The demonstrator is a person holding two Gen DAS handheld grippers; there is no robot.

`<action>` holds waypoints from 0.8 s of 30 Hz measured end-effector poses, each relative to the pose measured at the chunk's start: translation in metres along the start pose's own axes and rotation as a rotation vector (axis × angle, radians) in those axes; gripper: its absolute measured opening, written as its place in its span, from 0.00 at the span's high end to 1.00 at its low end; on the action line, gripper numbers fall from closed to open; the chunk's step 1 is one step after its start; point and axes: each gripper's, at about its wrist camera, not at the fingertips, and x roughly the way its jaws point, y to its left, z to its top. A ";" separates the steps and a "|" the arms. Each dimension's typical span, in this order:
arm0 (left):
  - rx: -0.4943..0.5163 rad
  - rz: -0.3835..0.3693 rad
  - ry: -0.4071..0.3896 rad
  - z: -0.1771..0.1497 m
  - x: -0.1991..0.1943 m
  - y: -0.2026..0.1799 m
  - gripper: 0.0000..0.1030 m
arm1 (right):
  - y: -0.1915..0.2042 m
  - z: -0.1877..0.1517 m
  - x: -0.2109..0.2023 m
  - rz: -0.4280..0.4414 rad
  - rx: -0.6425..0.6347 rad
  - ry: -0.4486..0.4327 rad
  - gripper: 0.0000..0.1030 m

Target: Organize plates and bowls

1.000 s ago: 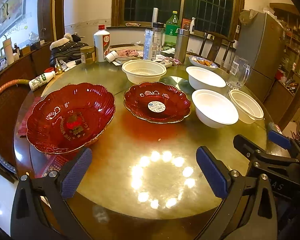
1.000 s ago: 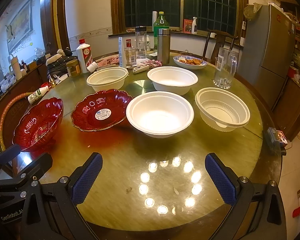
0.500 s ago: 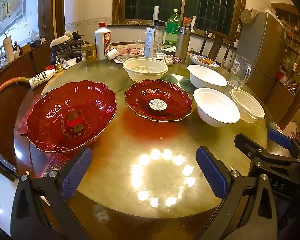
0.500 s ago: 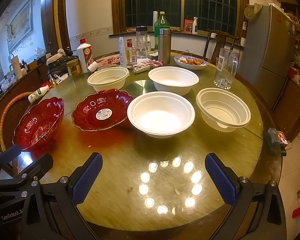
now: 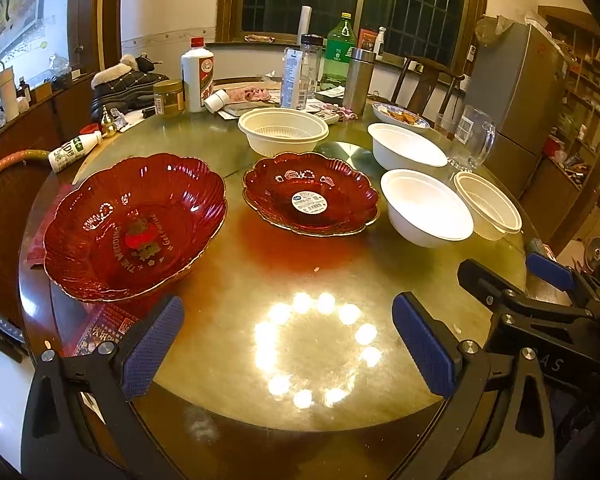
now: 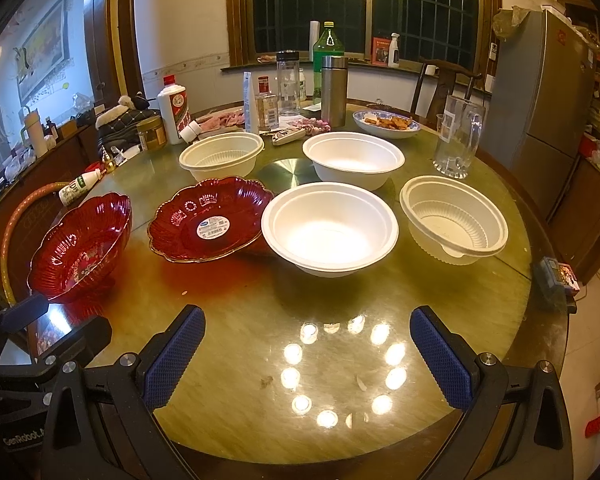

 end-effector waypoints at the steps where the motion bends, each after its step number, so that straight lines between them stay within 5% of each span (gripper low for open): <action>1: 0.006 -0.008 0.007 0.000 -0.001 0.000 0.00 | 0.001 0.000 0.000 0.002 -0.001 -0.001 0.00; 4: -0.022 -0.094 0.020 0.003 -0.010 0.013 0.00 | 0.003 0.003 -0.002 0.031 0.004 -0.002 0.00; 7: -0.139 -0.138 -0.020 0.011 -0.027 0.053 0.00 | 0.010 0.007 -0.004 0.150 0.018 0.004 0.00; 11: -0.275 -0.046 -0.130 0.016 -0.045 0.118 0.00 | 0.032 0.016 0.001 0.316 0.032 0.026 0.00; 16: -0.467 0.029 -0.102 0.006 -0.028 0.186 0.00 | 0.071 0.027 0.028 0.480 0.075 0.107 0.01; 19: -0.556 0.045 -0.059 0.002 -0.010 0.208 0.10 | 0.101 0.035 0.056 0.560 0.103 0.187 0.13; 21: -0.581 0.044 -0.028 0.003 0.001 0.214 0.18 | 0.114 0.037 0.071 0.584 0.118 0.242 0.34; 24: -0.555 0.089 -0.018 0.009 0.016 0.209 0.18 | 0.136 0.040 0.101 0.621 0.151 0.327 0.49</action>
